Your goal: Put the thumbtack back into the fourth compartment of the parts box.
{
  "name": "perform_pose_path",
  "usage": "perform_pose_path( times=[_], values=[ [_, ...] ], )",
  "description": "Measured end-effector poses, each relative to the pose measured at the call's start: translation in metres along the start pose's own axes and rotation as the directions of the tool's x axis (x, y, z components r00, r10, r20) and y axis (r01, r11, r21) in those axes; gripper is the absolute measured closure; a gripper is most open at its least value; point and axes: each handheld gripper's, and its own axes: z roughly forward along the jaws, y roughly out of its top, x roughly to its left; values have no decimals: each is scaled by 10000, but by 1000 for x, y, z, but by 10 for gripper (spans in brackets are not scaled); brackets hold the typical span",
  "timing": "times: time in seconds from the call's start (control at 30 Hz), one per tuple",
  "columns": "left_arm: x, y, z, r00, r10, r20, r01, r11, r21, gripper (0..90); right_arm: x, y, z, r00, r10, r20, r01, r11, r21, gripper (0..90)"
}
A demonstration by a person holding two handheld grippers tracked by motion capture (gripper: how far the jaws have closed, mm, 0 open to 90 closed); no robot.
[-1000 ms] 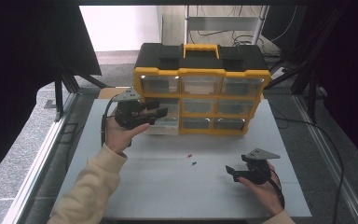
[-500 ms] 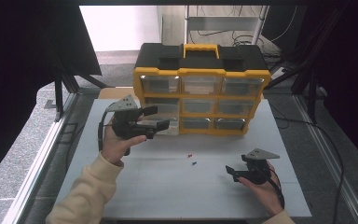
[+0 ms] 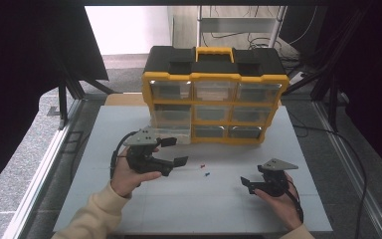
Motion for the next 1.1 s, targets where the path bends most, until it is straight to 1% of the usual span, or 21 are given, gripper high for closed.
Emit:
perform_pose_path(
  times=[0.03,0.1,0.13,0.2,0.33,0.37,0.4,0.43,0.5,0.53,0.6,0.63,0.8,0.83,0.9,0.93,0.97,1.0,1.03,1.07,1.1],
  values=[
    [-1,-5,5,10000,-10,82,9,9999,135,254,0,0,0,10000,9,0,-9,10000,-13,179],
    [-2,-8,7,9999,4,101,-6,9998,219,255,0,0,0,10000,8,0,-8,10000,-13,179],
    [-3,-13,13,9999,9,128,-14,9990,452,255,0,0,0,10000,-14,11,14,10000,-18,179],
    [-4,-18,19,9999,32,126,-41,9975,708,255,0,0,0,10000,39,0,-39,10000,-11,178],
    [-5,-28,31,9998,-84,175,65,9941,1086,255,0,0,0,10000,1,-7,-1,10000,-13,178],
    [-5,-30,33,9999,-26,140,9,9927,1207,256,0,0,0,10000,0,-8,0,10000,-13,178],
    [-5,-30,33,9999,-26,140,9,9927,1207,255,0,0,0,10000,0,-8,0,10000,-13,178],
    [-5,-33,38,9999,78,98,-90,9910,1339,255,0,0,0,10000,3,-7,-3,10000,-16,178],
    [-5,-34,41,9999,94,96,-106,9899,1416,255,0,0,0,10000,24,-7,-24,10000,-23,179],
    [-5,-38,47,9998,116,145,-138,9870,1599,255,-1,0,0,10000,24,0,-24,10000,-26,178],
    [-5,-40,50,9998,90,172,-117,9862,1653,254,-1,0,0,10000,36,3,-36,10000,-33,179],
    [-5,-43,56,9997,140,179,-171,9826,1851,253,-1,0,0,10000,40,7,-40,10000,-35,179],
    [-1,-53,73,10000,26,96,-47,9743,2253,251,-1,0,0,10000,27,-3,-27,10000,-24,178],
    [-1,-53,73,10000,26,96,-47,9743,2253,250,-1,0,0,10000,29,-5,-29,10000,-25,179],
    [1,-57,82,10000,34,-32,-25,9689,2476,249,-1,0,0,10000,27,8,-27,10000,-24,178],
    [1,-57,82,10000,34,-32,-25,9689,2476,248,-1,0,0,10000,31,14,-31,10000,-22,179],
    [2,-58,87,10000,-16,-32,24,9666,2562,246,-1,0,0,10000,34,19,-34,10000,-19,179],
    [2,-58,87,10000,-16,-32,24,9666,2562,245,-1,0,0,10000,34,19,-34,10000,-19,179],
    [4,-59,94,10000,-16,-94,41,9616,2743,243,-1,0,0,10000,68,24,-68,10000,-18,179],
    [4,-59,94,10000,-16,-94,41,9616,2743,241,-1,0,0,10000,55,25,-55,10000,-12,179],
    [5,-59,100,9999,3,-135,36,9569,2904,241,-1,0,0,10000,44,23,-44,10000,-12,179]
  ],
)
